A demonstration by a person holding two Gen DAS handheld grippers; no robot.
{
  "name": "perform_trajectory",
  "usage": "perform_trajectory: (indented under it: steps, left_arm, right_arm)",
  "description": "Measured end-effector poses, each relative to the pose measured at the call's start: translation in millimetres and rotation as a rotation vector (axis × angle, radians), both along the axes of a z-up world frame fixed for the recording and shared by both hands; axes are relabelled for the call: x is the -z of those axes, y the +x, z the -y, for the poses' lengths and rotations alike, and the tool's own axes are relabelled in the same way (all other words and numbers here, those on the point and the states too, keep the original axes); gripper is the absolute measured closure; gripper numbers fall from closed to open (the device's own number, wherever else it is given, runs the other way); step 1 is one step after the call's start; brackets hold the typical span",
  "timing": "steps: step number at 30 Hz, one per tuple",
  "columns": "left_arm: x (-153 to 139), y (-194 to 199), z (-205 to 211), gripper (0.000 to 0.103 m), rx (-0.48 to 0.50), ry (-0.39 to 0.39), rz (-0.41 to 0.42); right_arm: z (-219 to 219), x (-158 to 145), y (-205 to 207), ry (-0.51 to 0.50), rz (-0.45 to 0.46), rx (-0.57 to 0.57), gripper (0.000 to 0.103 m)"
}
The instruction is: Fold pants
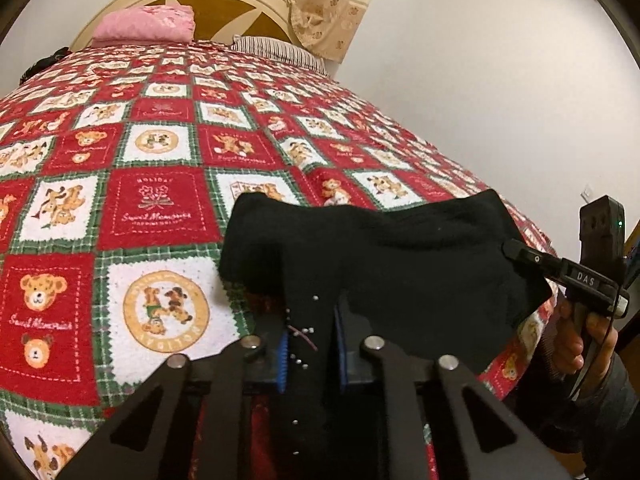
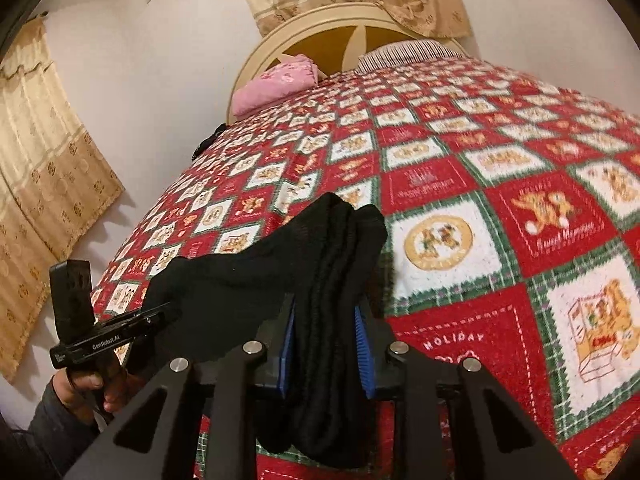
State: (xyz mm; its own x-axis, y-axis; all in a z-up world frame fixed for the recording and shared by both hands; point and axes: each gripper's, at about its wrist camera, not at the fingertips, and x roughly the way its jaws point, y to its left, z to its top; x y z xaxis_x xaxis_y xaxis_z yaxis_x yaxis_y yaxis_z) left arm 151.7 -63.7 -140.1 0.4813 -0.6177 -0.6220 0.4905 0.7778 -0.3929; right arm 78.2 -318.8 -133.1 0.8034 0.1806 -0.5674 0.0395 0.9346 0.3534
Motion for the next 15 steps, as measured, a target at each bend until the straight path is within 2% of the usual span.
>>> perform_trajectory:
  steps: [8, 15]
  left_arm:
    - [-22, -9, -22, 0.088, -0.017, -0.040, 0.032]
    - [-42, -11, -70, 0.088, -0.105, -0.047, 0.078]
  right_arm:
    - [-18, -21, 13, -0.034, 0.026, -0.040, 0.076]
    - [-55, -37, 49, -0.042, 0.046, -0.130, 0.076]
